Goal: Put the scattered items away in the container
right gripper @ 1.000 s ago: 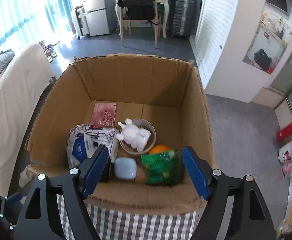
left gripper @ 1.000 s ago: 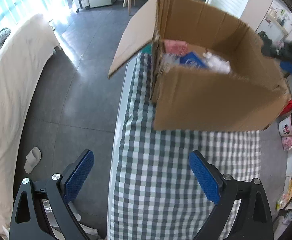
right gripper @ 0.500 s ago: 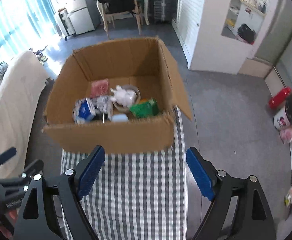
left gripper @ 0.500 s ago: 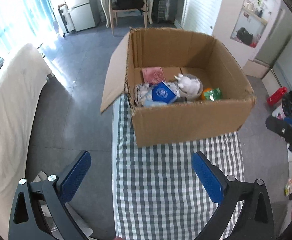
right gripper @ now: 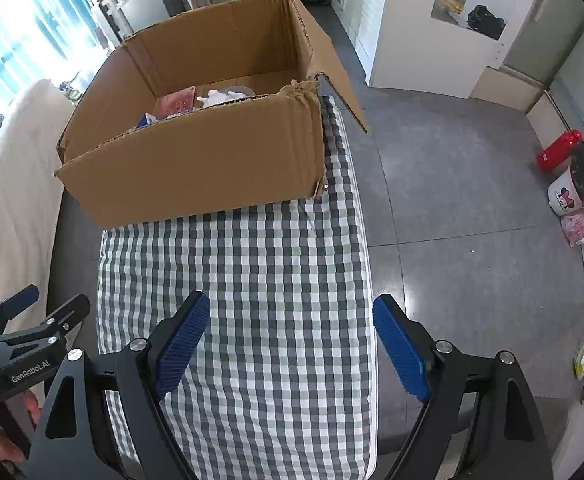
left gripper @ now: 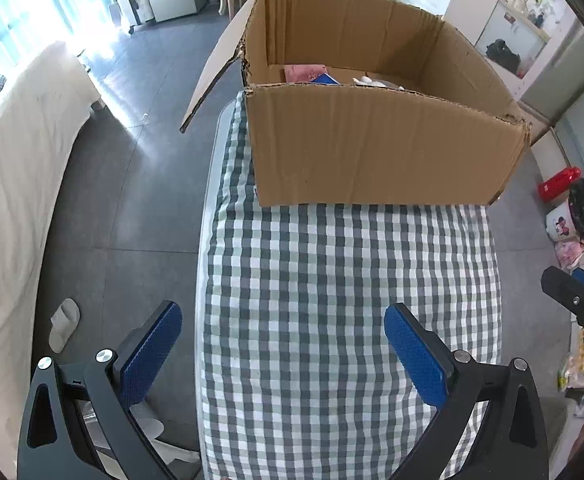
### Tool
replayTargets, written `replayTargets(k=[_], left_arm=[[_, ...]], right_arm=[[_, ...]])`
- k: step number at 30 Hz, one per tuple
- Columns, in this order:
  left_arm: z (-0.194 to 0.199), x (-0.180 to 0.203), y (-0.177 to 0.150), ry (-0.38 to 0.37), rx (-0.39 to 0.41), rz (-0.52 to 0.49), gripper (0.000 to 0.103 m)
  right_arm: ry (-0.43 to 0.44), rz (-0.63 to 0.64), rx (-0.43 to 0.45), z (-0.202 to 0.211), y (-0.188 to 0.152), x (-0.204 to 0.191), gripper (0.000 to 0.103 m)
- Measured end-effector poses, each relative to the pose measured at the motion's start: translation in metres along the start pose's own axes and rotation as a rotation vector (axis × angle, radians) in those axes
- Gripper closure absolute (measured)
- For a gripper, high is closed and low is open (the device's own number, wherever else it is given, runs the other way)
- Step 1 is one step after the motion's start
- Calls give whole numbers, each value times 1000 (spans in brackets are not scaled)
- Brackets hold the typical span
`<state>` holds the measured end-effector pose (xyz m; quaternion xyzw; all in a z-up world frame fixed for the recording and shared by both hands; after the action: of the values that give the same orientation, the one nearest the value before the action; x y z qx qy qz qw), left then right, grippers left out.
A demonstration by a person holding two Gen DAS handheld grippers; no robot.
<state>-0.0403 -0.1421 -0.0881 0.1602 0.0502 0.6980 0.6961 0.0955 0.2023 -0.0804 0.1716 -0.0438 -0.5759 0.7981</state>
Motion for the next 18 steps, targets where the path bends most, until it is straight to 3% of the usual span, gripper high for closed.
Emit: replayTargets(k=[18], left_arm=[[17,-7,4,59,31,-28,0]], right_arm=[[5,21,12,13,-8,-14,19]])
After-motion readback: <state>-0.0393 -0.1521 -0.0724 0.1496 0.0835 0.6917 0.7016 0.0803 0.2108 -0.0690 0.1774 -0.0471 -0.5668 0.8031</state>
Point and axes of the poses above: each gripper's, at about its wrist camera, not at the fingertips, and z roughly against the way its jaws point, x to its right, y to its top, the point moved 7 cm from there along -z, roughly the way its jaws point, and after that the axes turned 8 degrees about -y, right-handed, at the moved point
